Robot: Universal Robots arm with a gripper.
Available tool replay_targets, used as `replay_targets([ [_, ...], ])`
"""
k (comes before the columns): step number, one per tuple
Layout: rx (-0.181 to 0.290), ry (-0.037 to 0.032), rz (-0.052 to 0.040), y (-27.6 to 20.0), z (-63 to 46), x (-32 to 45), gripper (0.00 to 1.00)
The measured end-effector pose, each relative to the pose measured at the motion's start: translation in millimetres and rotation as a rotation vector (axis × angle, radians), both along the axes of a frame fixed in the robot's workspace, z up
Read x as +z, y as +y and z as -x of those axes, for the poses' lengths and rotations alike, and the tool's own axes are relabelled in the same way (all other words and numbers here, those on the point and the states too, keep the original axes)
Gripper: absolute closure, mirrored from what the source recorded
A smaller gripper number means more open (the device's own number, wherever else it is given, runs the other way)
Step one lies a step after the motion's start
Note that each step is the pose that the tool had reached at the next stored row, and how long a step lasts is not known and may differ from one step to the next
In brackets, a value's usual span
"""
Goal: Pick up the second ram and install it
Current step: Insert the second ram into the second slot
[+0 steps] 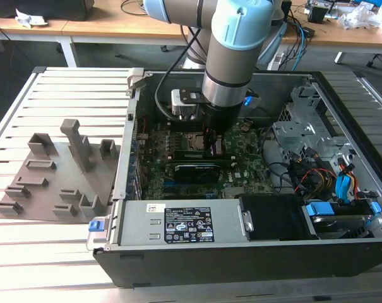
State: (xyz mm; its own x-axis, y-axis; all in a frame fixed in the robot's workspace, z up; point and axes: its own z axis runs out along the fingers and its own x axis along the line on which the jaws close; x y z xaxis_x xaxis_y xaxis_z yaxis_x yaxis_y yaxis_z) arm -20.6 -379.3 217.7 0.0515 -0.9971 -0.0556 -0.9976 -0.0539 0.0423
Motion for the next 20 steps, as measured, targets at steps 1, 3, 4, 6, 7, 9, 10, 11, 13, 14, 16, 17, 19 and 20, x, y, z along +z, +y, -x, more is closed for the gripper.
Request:
replay_targets([
  [1, 0.000, -0.0001, -0.0003, 0.0, 0.0, 0.7, 0.86],
  [3, 0.000, -0.0001, 0.0005, -0.1, 0.0, 2.0, 0.86],
  [4, 0.000, 0.0001, 0.0002, 0.0, 0.0, 2.2, 0.86],
  [6, 0.000, 0.0002, 0.0006, -0.1, 0.0, 2.3, 0.86],
  [7, 0.000, 0.0006, 0.0008, -0.2, -0.2, 2.3, 0.86],
  [9, 0.000, 0.0014, 0.0010, -0.3, -0.6, 2.1, 0.86],
  [10, 0.000, 0.0019, 0.0010, -0.3, -1.1, 1.8, 0.86],
  [11, 0.000, 0.0024, 0.0009, -0.2, -1.7, 1.6, 0.86],
  [13, 0.000, 0.0033, 0.0008, -0.2, -2.9, 1.0, 0.86],
  [14, 0.000, 0.0036, 0.0007, -0.2, -3.3, 0.7, 0.86],
  [16, 0.000, 0.0038, 0.0008, -0.2, -3.7, 0.4, 0.86],
  [17, 0.000, 0.0037, 0.0007, -0.2, -3.7, 0.3, 0.86],
  [19, 0.000, 0.0037, 0.0007, -0.1, -3.9, 0.2, 0.86],
  [20, 0.000, 0.0037, 0.0008, -0.1, -3.9, 0.2, 0.86],
])
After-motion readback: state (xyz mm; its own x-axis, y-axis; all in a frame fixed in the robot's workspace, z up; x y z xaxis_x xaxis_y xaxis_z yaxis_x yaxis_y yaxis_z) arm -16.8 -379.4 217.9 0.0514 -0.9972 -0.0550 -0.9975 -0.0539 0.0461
